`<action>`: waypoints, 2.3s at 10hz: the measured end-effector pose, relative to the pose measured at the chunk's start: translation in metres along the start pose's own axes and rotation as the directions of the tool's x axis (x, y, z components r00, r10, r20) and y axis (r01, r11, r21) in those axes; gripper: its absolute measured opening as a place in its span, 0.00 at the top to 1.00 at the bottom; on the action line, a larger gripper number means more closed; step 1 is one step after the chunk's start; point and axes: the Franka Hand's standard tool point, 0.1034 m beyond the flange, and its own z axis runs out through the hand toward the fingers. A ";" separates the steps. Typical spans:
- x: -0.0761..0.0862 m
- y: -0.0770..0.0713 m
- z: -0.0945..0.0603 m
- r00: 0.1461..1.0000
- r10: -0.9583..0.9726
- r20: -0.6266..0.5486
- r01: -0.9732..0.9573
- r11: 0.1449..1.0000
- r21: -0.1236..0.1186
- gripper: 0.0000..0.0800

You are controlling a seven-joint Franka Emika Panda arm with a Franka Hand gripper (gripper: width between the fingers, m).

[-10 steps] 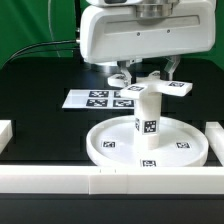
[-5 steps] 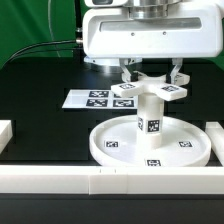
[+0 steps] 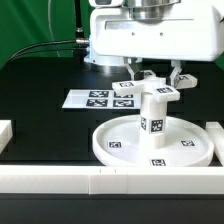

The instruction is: Assemble round table

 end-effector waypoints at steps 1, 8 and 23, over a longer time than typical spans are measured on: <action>0.000 0.000 0.000 0.998 0.058 0.001 -0.058 0.998 0.001 0.45; -0.001 0.002 0.001 0.708 0.705 0.036 -0.706 0.704 0.080 0.45; -0.002 -0.007 -0.021 0.546 0.830 0.114 -0.837 0.534 0.117 0.19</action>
Offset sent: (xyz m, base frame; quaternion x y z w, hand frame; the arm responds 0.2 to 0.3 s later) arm -0.0115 -0.0067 -0.0046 0.0225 -0.0142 0.2503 0.9678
